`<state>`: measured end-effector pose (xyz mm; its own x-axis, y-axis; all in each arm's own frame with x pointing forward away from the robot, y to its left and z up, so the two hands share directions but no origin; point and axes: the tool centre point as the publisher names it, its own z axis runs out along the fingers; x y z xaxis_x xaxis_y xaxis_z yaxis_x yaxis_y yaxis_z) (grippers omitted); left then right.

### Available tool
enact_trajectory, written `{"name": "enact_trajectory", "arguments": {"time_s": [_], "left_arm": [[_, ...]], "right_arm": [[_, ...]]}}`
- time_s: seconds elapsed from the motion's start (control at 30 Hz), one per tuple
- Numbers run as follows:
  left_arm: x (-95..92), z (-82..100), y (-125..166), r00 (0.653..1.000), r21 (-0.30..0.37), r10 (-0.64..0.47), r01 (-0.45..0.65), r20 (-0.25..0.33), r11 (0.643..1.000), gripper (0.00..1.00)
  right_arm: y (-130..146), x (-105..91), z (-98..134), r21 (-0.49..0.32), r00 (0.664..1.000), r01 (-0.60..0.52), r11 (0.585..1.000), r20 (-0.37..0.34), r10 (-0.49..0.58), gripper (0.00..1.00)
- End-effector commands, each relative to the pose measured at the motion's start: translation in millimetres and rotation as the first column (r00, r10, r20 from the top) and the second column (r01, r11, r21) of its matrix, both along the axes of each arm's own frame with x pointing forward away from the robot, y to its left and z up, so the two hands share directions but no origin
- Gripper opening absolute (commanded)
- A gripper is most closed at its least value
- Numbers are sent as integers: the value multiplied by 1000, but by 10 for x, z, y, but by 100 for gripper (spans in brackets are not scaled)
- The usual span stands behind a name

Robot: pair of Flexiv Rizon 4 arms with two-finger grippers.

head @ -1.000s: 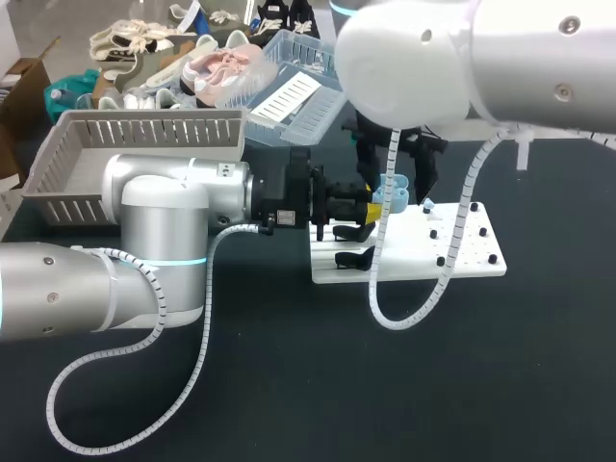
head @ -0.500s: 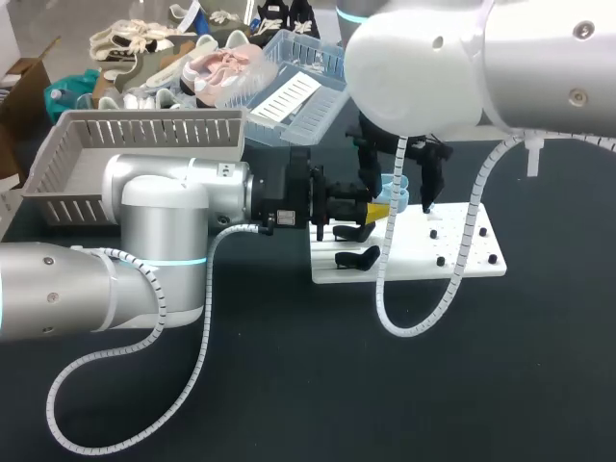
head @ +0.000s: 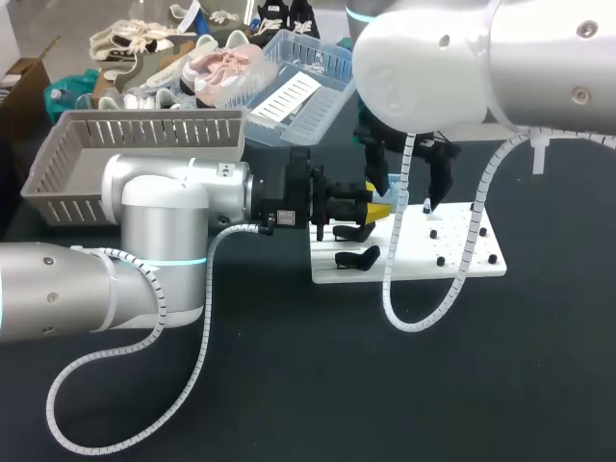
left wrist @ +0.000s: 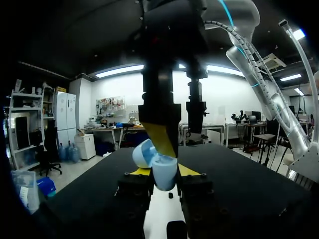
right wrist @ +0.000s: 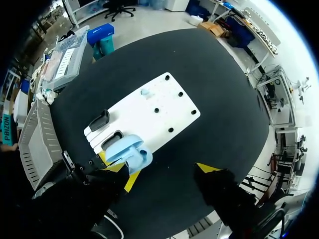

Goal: Pick up each earbud case from the left stands, insert the matching earbuds, close the lid, and place the case in the box.

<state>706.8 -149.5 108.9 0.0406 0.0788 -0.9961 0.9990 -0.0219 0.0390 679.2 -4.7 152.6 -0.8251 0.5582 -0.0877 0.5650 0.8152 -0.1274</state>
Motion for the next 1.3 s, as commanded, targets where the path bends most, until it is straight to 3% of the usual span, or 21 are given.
{"name": "enact_trajectory", "arguments": {"time_s": [0.03,0.23,0.5,0.57,0.63,0.7,0.83,1.3], "left_arm": [[1,-6,-1,1000,-2,1,-1,1,1000,0],[1,-6,-1,1000,-2,1,-1,1,1000,0],[1,-6,-1,1000,-2,1,-1,1,1000,0],[1,-6,-1,1000,-2,1,-1,1,1000,0],[1,-6,-1,1000,-2,1,-1,1,1000,0],[1,-6,-1,1000,-2,1,-1,1,1000,0],[1,-6,-1,1000,-2,1,-1,1,1000,0],[1,-6,-1,1000,-2,1,-1,1,1000,0]], "right_arm": [[-3,-11,9,0,1000,-1,1000,2,1,84],[42,-47,28,20,1000,-14,1000,14,13,92],[39,-99,82,96,994,-10,995,112,-1,90],[34,-109,87,117,990,-12,993,140,-5,87],[44,-131,86,144,986,-26,989,168,1,73],[68,-157,67,165,982,-58,985,187,27,71],[108,-166,43,180,971,-96,979,235,52,50],[274,-47,51,135,942,-181,974,309,133,45]]}}
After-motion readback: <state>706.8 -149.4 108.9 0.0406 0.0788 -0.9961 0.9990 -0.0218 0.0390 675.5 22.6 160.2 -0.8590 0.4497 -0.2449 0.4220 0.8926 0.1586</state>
